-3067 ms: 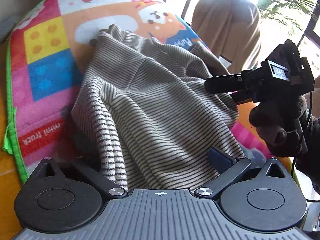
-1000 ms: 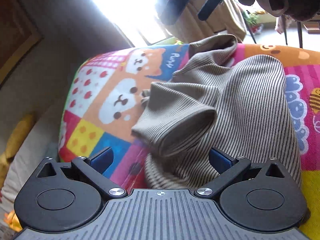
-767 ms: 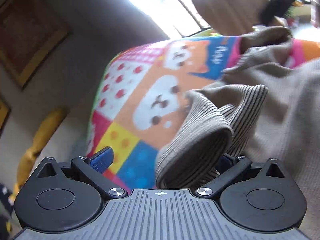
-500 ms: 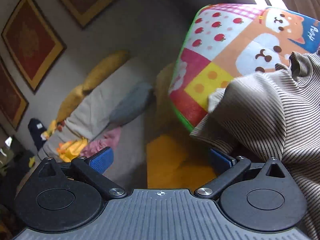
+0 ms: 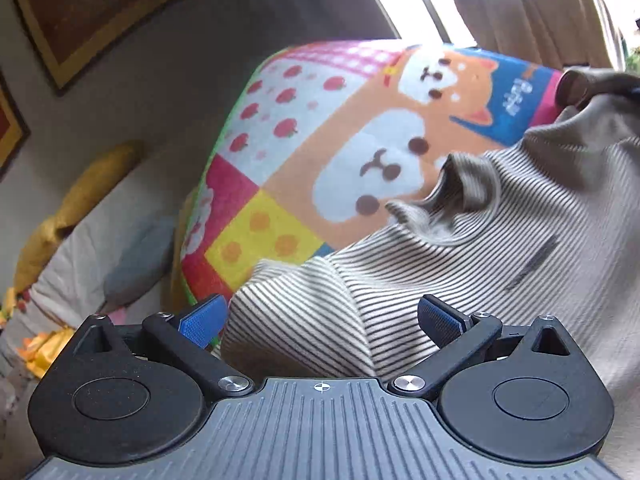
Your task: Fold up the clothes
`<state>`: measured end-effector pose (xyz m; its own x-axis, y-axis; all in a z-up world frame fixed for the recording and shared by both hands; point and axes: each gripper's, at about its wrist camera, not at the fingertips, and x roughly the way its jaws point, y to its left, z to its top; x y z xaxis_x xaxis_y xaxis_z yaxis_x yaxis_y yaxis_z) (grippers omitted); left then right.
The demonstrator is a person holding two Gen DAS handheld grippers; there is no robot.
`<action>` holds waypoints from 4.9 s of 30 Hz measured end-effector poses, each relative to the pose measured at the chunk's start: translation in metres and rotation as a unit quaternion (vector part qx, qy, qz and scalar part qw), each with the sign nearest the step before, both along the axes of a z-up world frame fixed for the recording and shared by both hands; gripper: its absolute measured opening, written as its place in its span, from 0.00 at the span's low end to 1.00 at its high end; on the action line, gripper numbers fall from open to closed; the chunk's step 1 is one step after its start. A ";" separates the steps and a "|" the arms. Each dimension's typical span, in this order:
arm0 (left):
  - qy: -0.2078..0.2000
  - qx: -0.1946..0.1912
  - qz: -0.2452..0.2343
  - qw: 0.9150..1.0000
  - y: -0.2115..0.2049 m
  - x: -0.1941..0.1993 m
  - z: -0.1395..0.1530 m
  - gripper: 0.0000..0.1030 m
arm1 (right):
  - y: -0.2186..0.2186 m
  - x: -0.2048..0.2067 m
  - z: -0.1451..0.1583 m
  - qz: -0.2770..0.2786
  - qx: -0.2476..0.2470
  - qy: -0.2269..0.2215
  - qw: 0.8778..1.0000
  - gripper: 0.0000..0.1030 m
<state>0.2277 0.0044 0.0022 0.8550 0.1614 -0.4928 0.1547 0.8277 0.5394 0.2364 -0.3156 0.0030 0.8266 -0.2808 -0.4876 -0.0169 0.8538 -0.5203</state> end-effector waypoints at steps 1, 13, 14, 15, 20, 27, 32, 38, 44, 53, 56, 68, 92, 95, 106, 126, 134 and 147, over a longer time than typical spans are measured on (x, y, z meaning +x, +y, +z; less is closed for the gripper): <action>-0.001 0.009 0.020 1.000 0.008 0.007 -0.005 1.00 | -0.001 -0.003 0.002 0.002 0.012 -0.004 1.000 1.00; -0.008 -0.025 0.083 0.996 0.074 -0.026 0.019 1.00 | 0.004 0.055 -0.003 -0.050 0.018 -0.028 0.998 1.00; -0.010 -0.034 0.076 0.996 0.075 -0.035 0.025 1.00 | 0.004 0.043 0.000 -0.027 0.068 -0.001 0.997 1.00; -0.011 -0.042 0.069 0.997 0.076 -0.045 0.031 1.00 | 0.004 0.030 0.002 -0.003 0.118 0.026 0.993 1.00; 0.034 -0.143 0.006 0.989 0.071 -0.106 0.052 1.00 | 0.003 -0.033 0.013 0.115 0.357 0.157 0.914 1.00; 0.077 -0.166 -0.078 0.980 0.032 -0.174 0.035 1.00 | 0.042 -0.059 0.000 0.220 0.468 0.245 0.820 1.00; 0.070 -0.155 -0.096 0.981 0.024 -0.195 0.038 1.00 | 0.012 -0.045 0.048 0.242 0.734 0.227 0.592 1.00; 0.051 -0.167 -0.100 0.980 0.029 -0.202 0.053 1.00 | -0.020 -0.082 0.106 0.187 0.600 0.095 0.772 1.00; 0.075 -0.158 -0.100 0.980 0.024 -0.216 0.040 1.00 | 0.005 -0.149 0.066 0.181 0.387 0.143 0.893 1.00; 0.078 -0.184 -0.064 0.978 0.041 -0.222 0.038 1.00 | 0.011 -0.159 0.033 0.236 0.434 0.167 0.853 1.00; 0.076 -0.198 -0.060 0.975 0.040 -0.220 0.042 1.00 | 0.022 -0.125 0.015 0.234 0.477 0.203 0.822 1.00; 0.072 -0.195 -0.068 0.976 0.038 -0.232 0.046 1.00 | 0.001 -0.217 0.077 0.318 0.482 0.202 0.791 1.00; 0.104 -0.097 -0.026 0.990 0.049 -0.278 0.009 1.00 | 0.051 -0.254 0.010 0.132 0.046 0.017 0.990 1.00; 0.108 -0.089 -0.007 0.990 0.053 -0.271 0.004 1.00 | 0.051 -0.253 0.004 0.126 0.045 0.024 0.991 1.00; 0.091 -0.071 0.026 0.993 0.068 -0.269 0.015 1.00 | 0.033 -0.262 0.059 0.133 0.012 -0.077 0.988 1.00; 0.057 -0.169 -0.093 0.979 0.042 -0.243 0.067 1.00 | 0.002 -0.161 0.064 0.122 0.395 0.073 0.908 1.00; 0.107 -0.253 -0.049 0.960 0.004 -0.141 0.039 1.00 | 0.030 -0.099 0.014 0.077 0.387 0.117 0.911 1.00; 0.190 -0.297 -0.012 0.936 -0.006 -0.085 -0.007 1.00 | 0.001 -0.091 -0.001 0.088 0.459 0.150 0.871 1.00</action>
